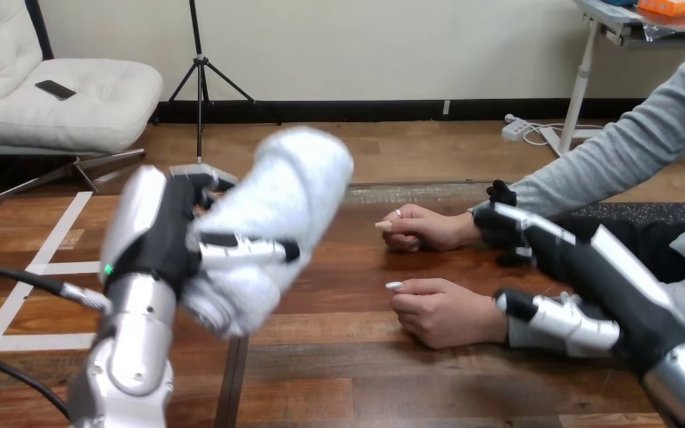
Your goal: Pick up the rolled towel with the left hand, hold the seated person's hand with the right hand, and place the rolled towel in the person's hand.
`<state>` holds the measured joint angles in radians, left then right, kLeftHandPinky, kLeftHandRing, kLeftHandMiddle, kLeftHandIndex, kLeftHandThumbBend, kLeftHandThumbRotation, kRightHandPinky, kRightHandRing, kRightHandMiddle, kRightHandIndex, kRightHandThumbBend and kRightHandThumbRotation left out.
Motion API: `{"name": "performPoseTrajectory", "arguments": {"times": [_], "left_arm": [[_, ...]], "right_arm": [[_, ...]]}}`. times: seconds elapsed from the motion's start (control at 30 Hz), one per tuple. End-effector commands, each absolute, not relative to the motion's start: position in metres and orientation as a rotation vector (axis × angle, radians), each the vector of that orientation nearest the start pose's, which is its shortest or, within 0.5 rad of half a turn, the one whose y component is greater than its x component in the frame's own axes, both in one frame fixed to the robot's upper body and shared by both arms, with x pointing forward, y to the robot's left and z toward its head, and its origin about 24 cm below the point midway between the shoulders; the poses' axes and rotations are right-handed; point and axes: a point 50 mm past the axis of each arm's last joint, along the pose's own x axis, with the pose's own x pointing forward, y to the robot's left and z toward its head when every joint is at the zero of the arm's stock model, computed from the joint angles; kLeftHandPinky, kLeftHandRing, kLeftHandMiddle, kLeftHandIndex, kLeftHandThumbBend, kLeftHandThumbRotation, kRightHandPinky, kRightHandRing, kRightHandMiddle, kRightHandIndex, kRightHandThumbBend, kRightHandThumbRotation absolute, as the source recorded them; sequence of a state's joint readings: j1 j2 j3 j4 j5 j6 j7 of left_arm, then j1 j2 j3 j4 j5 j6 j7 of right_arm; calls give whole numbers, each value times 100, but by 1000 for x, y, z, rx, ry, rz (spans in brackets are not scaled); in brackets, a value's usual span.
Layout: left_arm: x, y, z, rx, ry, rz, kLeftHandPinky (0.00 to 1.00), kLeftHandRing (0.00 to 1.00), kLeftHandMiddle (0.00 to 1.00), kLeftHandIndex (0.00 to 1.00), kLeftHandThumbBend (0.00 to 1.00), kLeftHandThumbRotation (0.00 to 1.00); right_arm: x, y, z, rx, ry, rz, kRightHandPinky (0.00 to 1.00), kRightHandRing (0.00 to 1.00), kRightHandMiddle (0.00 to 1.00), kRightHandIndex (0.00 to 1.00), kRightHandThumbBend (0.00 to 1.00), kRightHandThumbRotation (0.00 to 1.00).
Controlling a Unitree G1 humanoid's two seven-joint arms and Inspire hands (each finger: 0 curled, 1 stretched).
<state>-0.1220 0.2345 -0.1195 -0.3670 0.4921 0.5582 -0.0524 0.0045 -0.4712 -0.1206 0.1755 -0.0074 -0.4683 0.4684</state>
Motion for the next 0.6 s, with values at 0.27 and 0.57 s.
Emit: {"name": "performPoseTrajectory", "arguments": {"times": [0.27, 0.57], "left_arm": [[264, 173, 134, 665, -86, 103, 24, 31, 39, 44, 64, 0], [264, 173, 130, 673, -68, 103, 25, 32, 40, 44, 64, 0]], "right_arm": [[262, -242, 99, -625, -298, 392, 79, 89, 91, 90, 100, 75], [267, -243, 104, -659, -302, 405, 80, 90, 92, 90, 100, 72]]}}
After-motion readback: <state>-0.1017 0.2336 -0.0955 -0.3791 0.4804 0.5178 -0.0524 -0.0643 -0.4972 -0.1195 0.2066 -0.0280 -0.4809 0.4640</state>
